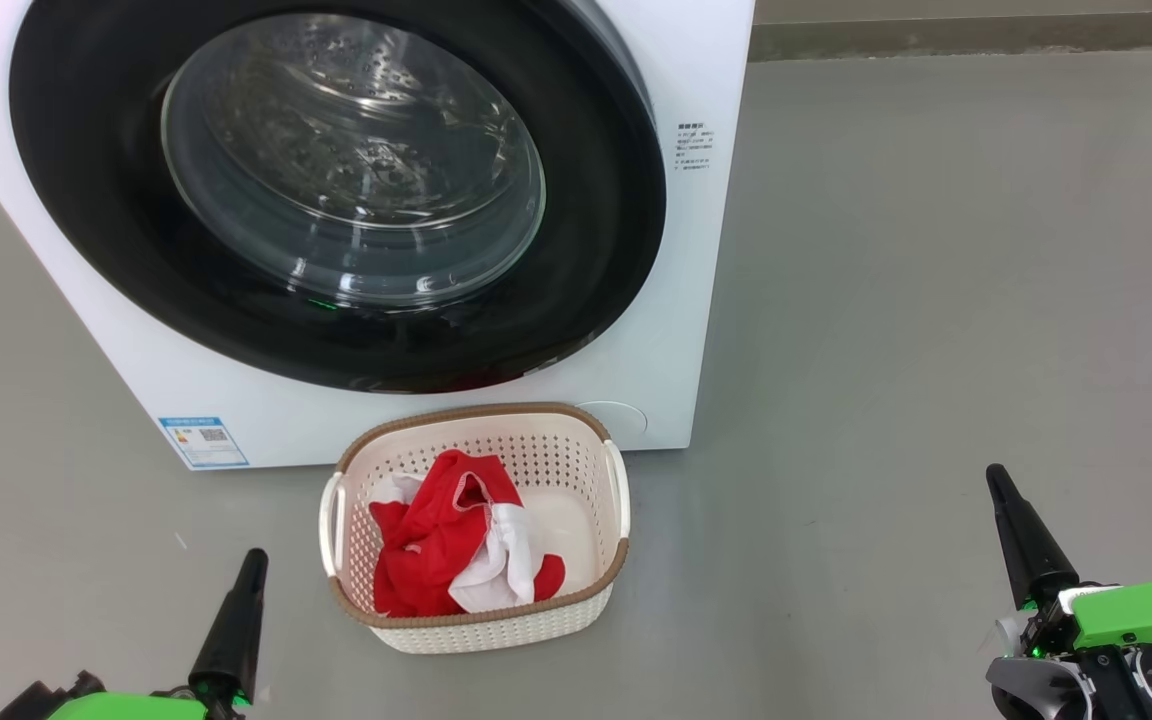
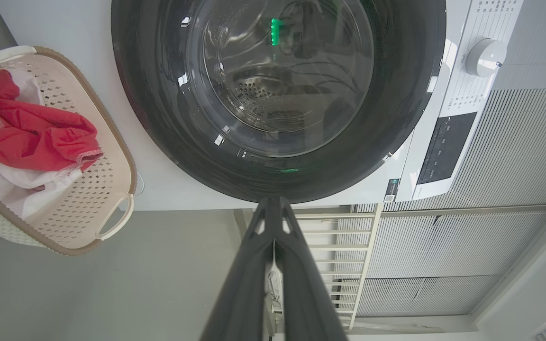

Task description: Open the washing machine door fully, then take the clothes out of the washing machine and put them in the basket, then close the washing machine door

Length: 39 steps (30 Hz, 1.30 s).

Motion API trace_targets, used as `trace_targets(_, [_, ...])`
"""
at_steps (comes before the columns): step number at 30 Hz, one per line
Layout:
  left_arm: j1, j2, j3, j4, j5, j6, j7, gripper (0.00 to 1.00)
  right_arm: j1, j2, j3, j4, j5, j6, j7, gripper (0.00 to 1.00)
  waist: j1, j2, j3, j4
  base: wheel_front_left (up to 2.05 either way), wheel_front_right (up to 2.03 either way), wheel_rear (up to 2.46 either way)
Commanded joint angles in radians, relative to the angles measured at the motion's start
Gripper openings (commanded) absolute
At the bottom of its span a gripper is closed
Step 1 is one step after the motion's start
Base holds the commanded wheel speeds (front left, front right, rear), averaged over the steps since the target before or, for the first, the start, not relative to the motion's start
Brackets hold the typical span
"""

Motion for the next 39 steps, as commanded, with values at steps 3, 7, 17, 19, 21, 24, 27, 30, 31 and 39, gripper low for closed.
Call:
trace_targets(3, [-0.039,0.011,0.035,-0.02,-0.007,-0.007,0.003,0.0,-0.042,-0.015,0.018,-0.024,0.006,0.001,0.006,0.0,-0.0001,-0.0001,0.0,0.0,0.0,0.0,0.0])
trace_targets(7, [-0.039,0.011,0.035,-0.02,-0.007,-0.007,0.003,0.0,-0.042,-0.015,0.018,-0.024,0.006,0.001,0.006,0.0,-0.0001,-0.0001,0.0,0.0,0.0,0.0,0.0])
trace_targets(17, [-0.039,0.011,0.035,-0.02,-0.007,-0.007,0.003,0.0,-0.042,-0.015,0.018,-0.024,0.006,0.001,0.006,0.0,-0.0001,-0.0001,0.0,0.0,0.0,0.0,0.0])
trace_targets(19, [-0.039,0.011,0.035,-0.02,-0.007,-0.007,0.003,0.0,-0.042,-0.015,0.018,-0.024,0.006,0.001,0.006,0.0,-0.0001,-0.0001,0.0,0.0,0.0,0.0,0.0])
trace_targets(21, [-0.039,0.011,0.035,-0.02,-0.007,-0.007,0.003,0.0,-0.042,-0.015,0.018,-0.024,0.006,0.001,0.006,0.0,-0.0001,-0.0001,0.0,0.0,0.0,0.0,0.0])
trace_targets(24, [-0.039,0.011,0.035,-0.02,-0.007,-0.007,0.003,0.0,-0.042,-0.015,0.018,-0.024,0.006,0.001,0.006,0.0,-0.0001,-0.0001,0.0,0.0,0.0,0.0,0.0])
trace_targets(27, [-0.039,0.011,0.035,-0.02,-0.007,-0.007,0.003,0.0,-0.042,-0.015,0.018,-0.024,0.006,0.001,0.006,0.0,-0.0001,-0.0001,0.0,0.0,0.0,0.0,0.0])
trace_targets(30, [-0.039,0.011,0.034,-0.02,-0.007,-0.007,0.003,0.0,-0.042,-0.015,0.018,-0.024,0.006,0.001,0.006,0.0,-0.0001,-0.0001,0.0,0.0,0.0,0.0,0.0])
trace_targets(31, [-0.039,0.011,0.034,-0.02,-0.007,-0.007,0.003,0.0,-0.042,-0.015,0.018,-0.024,0.006,0.001,0.006,0.0,-0.0001,-0.0001,0.0,0.0,0.0,0.0,0.0])
trace_targets(39, [-0.039,0.011,0.034,-0.02,-0.007,-0.007,0.003,0.0,-0.042,-0.015,0.018,-0.024,0.006,0.001,0.006,0.0,-0.0001,-0.0001,0.0,0.0,0.0,0.0,0.0])
